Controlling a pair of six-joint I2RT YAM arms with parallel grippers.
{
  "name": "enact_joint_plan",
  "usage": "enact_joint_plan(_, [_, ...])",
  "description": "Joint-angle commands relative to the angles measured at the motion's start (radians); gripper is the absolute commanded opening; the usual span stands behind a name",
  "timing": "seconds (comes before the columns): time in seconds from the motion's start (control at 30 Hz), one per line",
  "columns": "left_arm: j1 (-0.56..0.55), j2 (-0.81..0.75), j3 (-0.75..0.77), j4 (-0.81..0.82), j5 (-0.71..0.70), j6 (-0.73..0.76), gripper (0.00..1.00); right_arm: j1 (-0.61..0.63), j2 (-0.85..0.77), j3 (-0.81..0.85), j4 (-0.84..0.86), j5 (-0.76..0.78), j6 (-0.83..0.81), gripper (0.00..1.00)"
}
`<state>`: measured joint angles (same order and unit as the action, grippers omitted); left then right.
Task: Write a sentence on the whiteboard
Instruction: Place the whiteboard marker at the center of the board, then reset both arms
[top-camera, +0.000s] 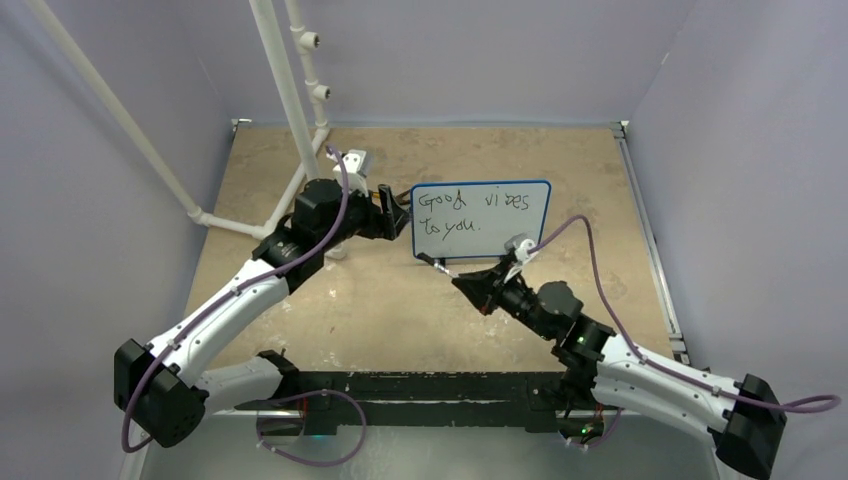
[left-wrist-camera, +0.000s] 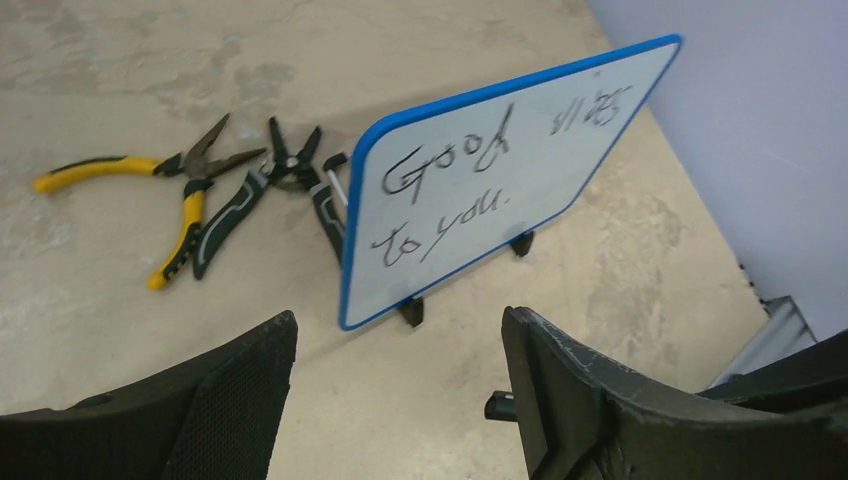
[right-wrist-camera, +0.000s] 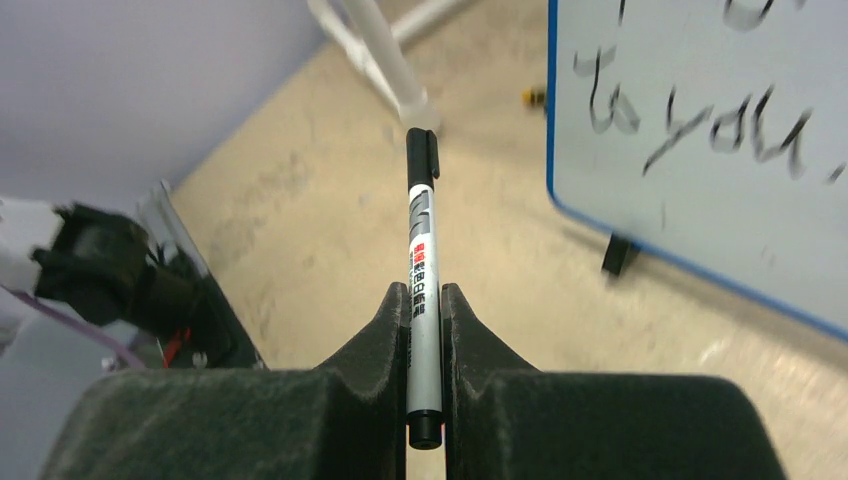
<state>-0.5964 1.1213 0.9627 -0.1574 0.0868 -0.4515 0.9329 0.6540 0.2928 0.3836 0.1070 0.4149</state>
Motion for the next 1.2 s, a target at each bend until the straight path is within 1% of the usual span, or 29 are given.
enact_joint_plan(0.0, [0.017,-0.047,-0.080,0.039,-0.045,0.036,0.74,-0.002,0.097,0.027,-0.129,-0.071,0.109,0.00])
enact_joint_plan(0.1, [0.017,-0.091,-0.127,0.067,-0.056,0.062,0.74,-0.003,0.176,0.036,-0.159,-0.057,0.164,0.01])
enact_joint_plan(0.2, [0.017,-0.126,-0.160,0.069,-0.065,0.088,0.74,-0.003,0.259,0.055,-0.167,-0.013,0.181,0.03])
enact_joint_plan(0.23, [0.017,-0.133,-0.166,0.063,-0.064,0.095,0.74,-0.003,0.288,0.067,-0.173,-0.004,0.187,0.04])
enact_joint_plan(0.27, [0.018,-0.138,-0.167,0.054,-0.065,0.101,0.74,-0.003,0.312,0.075,-0.180,0.016,0.198,0.08])
enact_joint_plan(0.33, [0.018,-0.144,-0.165,0.033,-0.061,0.117,0.74,-0.007,0.350,0.088,-0.207,0.067,0.226,0.19])
enact_joint_plan(0.4, [0.019,-0.143,-0.151,0.004,-0.058,0.138,0.75,-0.018,0.370,0.098,-0.229,0.103,0.245,0.32])
enact_joint_plan(0.47, [0.022,-0.138,-0.139,-0.023,-0.062,0.159,0.75,-0.032,0.359,0.103,-0.240,0.127,0.259,0.48])
enact_joint_plan(0.5, [0.022,-0.136,-0.134,-0.037,-0.063,0.166,0.75,-0.041,0.345,0.103,-0.242,0.135,0.257,0.58])
enact_joint_plan(0.53, [0.024,-0.133,-0.128,-0.046,-0.065,0.170,0.75,-0.053,0.329,0.106,-0.242,0.141,0.250,0.65])
enact_joint_plan(0.6, [0.028,-0.128,-0.120,-0.053,-0.075,0.180,0.75,-0.095,0.296,0.117,-0.245,0.141,0.223,0.74])
enact_joint_plan(0.63, [0.029,-0.125,-0.114,-0.052,-0.082,0.184,0.76,-0.126,0.277,0.125,-0.244,0.131,0.202,0.78])
enact_joint_plan(0.67, [0.029,-0.122,-0.109,-0.052,-0.083,0.195,0.76,-0.164,0.257,0.134,-0.242,0.112,0.177,0.91])
enact_joint_plan(0.7, [0.030,-0.120,-0.098,-0.049,-0.084,0.206,0.76,-0.200,0.233,0.144,-0.234,0.095,0.137,0.96])
enact_joint_plan(0.73, [0.029,-0.117,-0.089,-0.046,-0.096,0.220,0.76,-0.232,0.210,0.156,-0.220,0.082,0.104,0.98])
enact_joint_plan(0.8, [0.029,-0.113,-0.072,-0.031,-0.126,0.247,0.76,-0.274,0.157,0.185,-0.195,0.085,0.028,0.99])
enact_joint_plan(0.87, [0.029,-0.109,-0.049,-0.016,-0.147,0.275,0.77,-0.315,0.132,0.220,-0.163,0.091,-0.040,0.99])
enact_joint_plan(0.93, [0.029,-0.100,-0.022,-0.008,-0.167,0.292,0.79,-0.389,0.118,0.242,-0.117,0.066,-0.096,0.99])
enact_joint_plan(1.03, [0.029,-0.089,-0.001,0.011,-0.205,0.288,0.81,-0.506,0.117,0.276,-0.061,0.014,-0.144,0.99])
enact_joint_plan(1.17, [0.029,-0.105,-0.029,0.041,-0.240,0.273,0.82,-0.640,0.089,0.290,0.005,-0.041,-0.154,0.99])
